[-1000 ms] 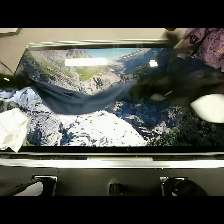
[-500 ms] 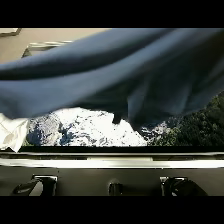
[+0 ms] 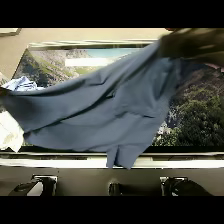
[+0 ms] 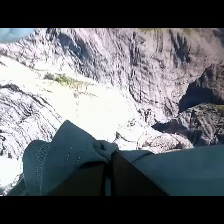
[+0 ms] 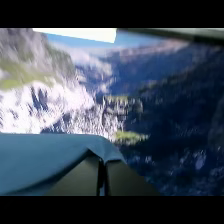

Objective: Fold the clothes and pants, and hang the long-sleeved shirts on hangers.

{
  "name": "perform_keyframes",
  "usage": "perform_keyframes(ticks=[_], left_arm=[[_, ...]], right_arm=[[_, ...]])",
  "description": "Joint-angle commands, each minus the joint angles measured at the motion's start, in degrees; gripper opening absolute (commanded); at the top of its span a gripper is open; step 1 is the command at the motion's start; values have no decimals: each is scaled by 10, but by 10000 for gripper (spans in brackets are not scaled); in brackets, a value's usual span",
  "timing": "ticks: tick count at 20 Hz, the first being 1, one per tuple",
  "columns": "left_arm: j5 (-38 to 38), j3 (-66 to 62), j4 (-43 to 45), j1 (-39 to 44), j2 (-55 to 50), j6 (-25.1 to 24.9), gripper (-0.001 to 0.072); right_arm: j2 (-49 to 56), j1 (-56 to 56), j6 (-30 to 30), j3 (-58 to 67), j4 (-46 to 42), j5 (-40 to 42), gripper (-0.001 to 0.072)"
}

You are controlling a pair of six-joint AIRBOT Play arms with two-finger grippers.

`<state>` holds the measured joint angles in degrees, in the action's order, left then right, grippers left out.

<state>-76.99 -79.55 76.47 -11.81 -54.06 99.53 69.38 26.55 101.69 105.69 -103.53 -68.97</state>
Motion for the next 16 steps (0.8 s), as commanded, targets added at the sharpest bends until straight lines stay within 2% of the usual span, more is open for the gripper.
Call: perform_keyframes(ticks=[1,4,7,11,12,13,14,15,16], left_arm=[[104,73,-6,11,-115,2,13],[169,76,-6,13,-242,0,14],[193,58,-14,13,-351,-1,14],[190,27,-15,13,-414,0,19],[189,20,-15,12,-414,0,84],[178,7,-15,9,-412,-1,288],[155,-14,-15,3,-410,-6,571],[128,-36,-14,-5,-408,-24,712],[103,-58,-20,-17,-402,-42,710]], right_arm=[[115,-32,42,-74,59,89,28],[223,-103,55,-75,218,144,29],[305,-139,50,-76,325,155,30],[353,-146,-15,-75,423,137,101],[351,-146,-28,-75,435,130,236],[343,-146,-41,-75,434,121,335],[330,-149,-68,-74,430,110,365],[311,-155,-97,-74,431,96,366],[288,-170,-130,-74,430,73,366]])
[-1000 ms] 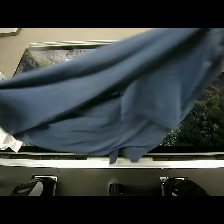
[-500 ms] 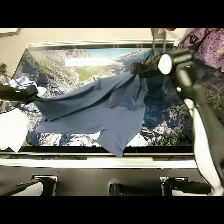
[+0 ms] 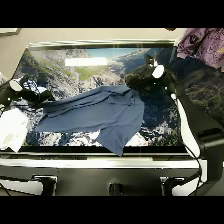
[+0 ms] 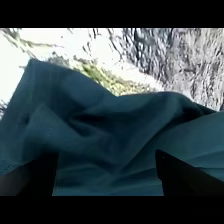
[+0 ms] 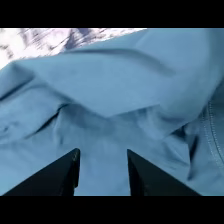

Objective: Fold the clothes and pants, and hang the long-sleeved shirts on hangers.

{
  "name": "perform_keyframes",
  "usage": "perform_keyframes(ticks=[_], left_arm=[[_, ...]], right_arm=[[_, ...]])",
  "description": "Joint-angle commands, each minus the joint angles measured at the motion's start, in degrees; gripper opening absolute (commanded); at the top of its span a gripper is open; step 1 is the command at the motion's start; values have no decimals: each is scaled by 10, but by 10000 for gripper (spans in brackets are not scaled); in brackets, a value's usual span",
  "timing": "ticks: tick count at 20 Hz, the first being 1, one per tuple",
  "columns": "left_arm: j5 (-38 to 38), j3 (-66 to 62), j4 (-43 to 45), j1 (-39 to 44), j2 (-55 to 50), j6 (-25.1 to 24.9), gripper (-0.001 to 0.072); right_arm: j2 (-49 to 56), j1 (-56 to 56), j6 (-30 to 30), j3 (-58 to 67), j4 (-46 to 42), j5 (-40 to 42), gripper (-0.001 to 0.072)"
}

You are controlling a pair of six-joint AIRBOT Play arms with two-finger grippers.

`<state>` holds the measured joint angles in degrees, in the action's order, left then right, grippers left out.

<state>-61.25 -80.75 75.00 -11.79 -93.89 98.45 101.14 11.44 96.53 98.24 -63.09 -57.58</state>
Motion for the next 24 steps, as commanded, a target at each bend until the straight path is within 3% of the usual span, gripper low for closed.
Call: perform_keyframes(ticks=[1,3,4,6,9,11,15,24], left_arm=[[-59,-54,-29,-35,10,-30,710],[-77,-50,-50,-70,47,-54,710],[-83,-33,-52,-88,72,-55,710],[-72,43,-67,-125,130,-55,710],[-63,197,-124,-174,212,-80,710],[-52,274,-126,-184,248,-85,710],[-50,329,-123,-183,250,-85,710],[-67,329,-118,-184,250,-85,710]], right_arm=[[-53,-39,-105,1,25,-72,366],[-99,-94,-164,1,21,-169,370],[-116,-123,-185,-3,19,-217,406],[-158,-189,-199,-59,36,-256,431],[-225,-273,-232,-236,125,-237,434],[-252,-295,-258,-358,161,-224,501],[-257,-278,-312,-522,212,-151,500],[-210,-155,-349,-587,286,-2,500]])
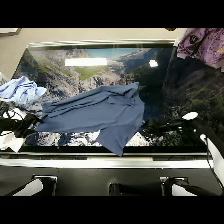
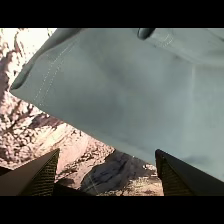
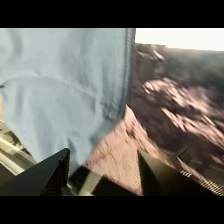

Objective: Fold the clothes and pants, and hang the long-sleeved shirts on hangers.

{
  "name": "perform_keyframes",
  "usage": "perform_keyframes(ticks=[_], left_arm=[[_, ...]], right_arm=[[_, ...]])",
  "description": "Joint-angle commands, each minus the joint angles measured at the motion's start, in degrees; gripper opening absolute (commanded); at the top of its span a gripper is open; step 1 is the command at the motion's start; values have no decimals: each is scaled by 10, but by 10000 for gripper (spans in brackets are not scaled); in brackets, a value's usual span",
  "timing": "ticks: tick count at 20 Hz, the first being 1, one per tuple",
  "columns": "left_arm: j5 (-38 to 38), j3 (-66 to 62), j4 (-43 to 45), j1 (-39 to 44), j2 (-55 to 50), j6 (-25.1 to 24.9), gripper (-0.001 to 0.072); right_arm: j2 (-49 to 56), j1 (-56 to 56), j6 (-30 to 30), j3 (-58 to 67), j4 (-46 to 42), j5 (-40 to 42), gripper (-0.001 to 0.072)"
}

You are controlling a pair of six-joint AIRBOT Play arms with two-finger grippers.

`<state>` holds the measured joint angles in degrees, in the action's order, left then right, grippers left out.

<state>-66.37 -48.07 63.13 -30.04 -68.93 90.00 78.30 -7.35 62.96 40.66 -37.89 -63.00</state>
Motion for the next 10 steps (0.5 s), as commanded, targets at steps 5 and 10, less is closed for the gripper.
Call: perform_keyframes(ticks=[5,10], left_arm=[[-46,4,0,-34,2,-35,712],[-32,8,-2,-95,0,-91,712]], right_arm=[[30,44,-26,-11,61,97,479],[33,44,-35,-10,64,98,154]])
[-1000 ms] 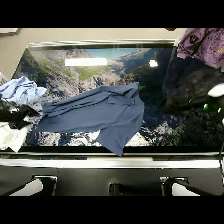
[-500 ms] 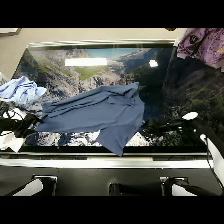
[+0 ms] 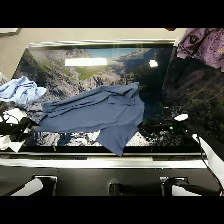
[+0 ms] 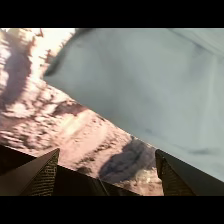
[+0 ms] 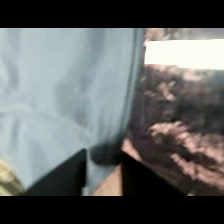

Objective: Fold the clothes and pants, and hang the long-sleeved shirts on hangers.

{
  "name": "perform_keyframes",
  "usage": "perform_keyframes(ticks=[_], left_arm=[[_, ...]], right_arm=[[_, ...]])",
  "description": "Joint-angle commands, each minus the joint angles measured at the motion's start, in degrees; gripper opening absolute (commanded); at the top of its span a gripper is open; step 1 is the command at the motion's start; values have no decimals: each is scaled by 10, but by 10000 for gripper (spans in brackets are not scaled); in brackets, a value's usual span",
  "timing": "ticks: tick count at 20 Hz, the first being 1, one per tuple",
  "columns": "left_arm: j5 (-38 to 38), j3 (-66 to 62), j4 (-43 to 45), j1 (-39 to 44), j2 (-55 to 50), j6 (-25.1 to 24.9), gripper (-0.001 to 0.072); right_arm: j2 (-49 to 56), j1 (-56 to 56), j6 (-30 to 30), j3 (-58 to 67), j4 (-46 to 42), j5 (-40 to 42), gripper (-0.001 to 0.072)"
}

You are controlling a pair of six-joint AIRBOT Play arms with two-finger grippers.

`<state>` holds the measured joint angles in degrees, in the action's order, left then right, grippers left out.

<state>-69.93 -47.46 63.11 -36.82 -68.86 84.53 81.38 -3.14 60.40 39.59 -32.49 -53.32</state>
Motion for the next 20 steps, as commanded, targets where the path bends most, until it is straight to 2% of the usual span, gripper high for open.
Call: perform_keyframes(ticks=[1,8,15,16,17,18,19,20], left_arm=[[7,3,-2,-29,-3,-51,712],[67,5,-68,-27,-73,-107,711],[91,5,-69,-26,-135,-122,698],[91,5,-72,-26,-139,-122,598],[91,5,-76,-26,-142,-123,425],[90,4,-86,-26,-144,-127,214],[88,4,-102,-26,-144,-133,79],[80,2,-133,-26,-143,-154,15]], right_arm=[[2,2,-16,1,13,-7,42],[2,2,-17,1,25,-54,28],[2,2,-4,1,25,-68,28],[-1,2,-2,1,25,-68,28],[-5,2,-1,1,25,-68,28],[-12,2,1,1,25,-68,28],[-23,2,5,1,25,-67,27],[-37,2,8,4,24,-68,27]])
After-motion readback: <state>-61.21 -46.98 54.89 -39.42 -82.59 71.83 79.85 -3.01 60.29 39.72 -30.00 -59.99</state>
